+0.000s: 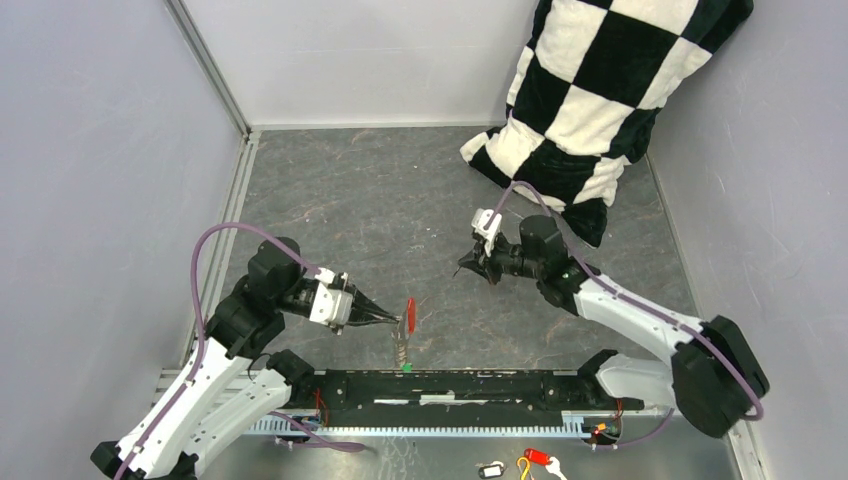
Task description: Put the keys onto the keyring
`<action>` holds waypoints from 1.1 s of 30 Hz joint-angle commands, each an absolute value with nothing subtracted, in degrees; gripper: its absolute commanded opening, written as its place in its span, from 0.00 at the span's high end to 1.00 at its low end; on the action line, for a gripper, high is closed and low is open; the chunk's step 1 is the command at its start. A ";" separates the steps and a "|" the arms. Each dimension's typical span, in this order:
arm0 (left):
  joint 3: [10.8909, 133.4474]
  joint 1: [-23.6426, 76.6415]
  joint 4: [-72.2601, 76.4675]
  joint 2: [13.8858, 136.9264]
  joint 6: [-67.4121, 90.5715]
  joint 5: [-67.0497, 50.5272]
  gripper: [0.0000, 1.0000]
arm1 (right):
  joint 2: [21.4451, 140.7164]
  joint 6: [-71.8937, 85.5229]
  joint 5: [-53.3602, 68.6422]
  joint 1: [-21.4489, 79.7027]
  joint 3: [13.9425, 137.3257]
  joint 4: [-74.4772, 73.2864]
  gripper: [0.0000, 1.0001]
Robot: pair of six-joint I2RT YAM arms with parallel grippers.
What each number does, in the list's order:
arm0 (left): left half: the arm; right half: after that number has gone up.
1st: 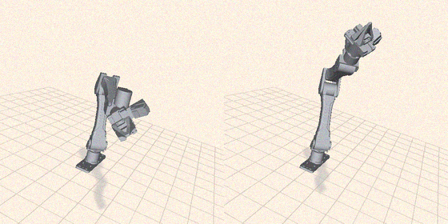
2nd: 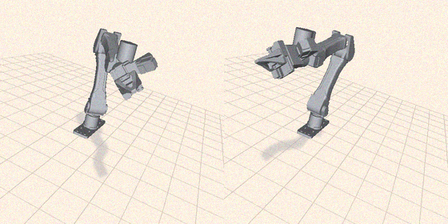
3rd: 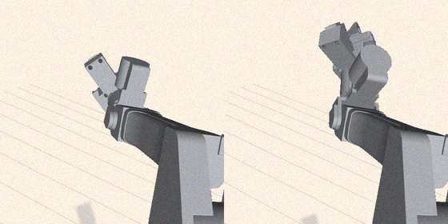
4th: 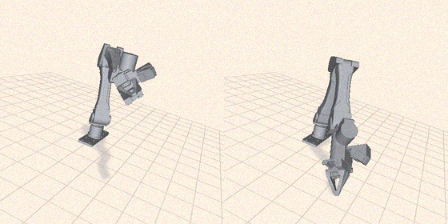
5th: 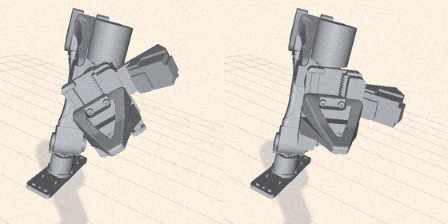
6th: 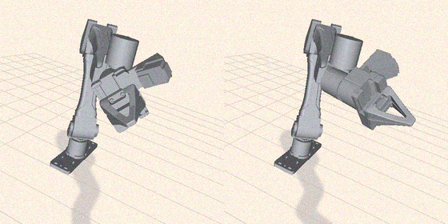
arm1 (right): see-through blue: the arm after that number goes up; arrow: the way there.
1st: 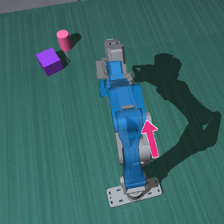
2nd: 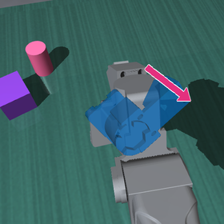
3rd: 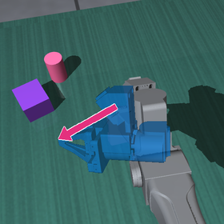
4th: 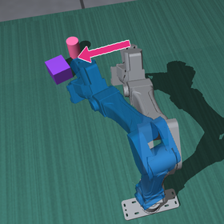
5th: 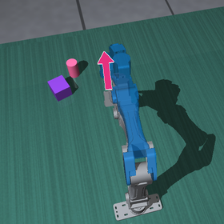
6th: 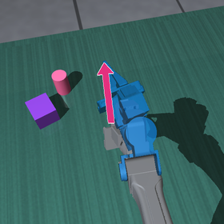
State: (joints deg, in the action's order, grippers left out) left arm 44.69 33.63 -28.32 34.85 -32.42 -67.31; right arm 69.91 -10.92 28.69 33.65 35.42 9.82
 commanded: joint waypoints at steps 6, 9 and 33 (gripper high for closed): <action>45.30 33.59 -21.35 35.24 -24.21 -61.13 0.98 | 55.21 2.21 25.45 40.96 26.82 8.35 1.00; 45.21 33.57 -21.35 35.20 -24.09 -61.59 0.98 | 52.82 3.23 23.83 41.19 23.15 7.74 1.00; 42.72 33.57 -15.64 37.87 -23.26 -52.07 0.98 | 44.24 19.50 31.82 47.57 30.07 18.61 1.00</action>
State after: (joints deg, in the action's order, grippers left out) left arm 43.92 33.61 -22.06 36.91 -26.33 -57.93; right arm 43.94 15.29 27.86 45.74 23.29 13.26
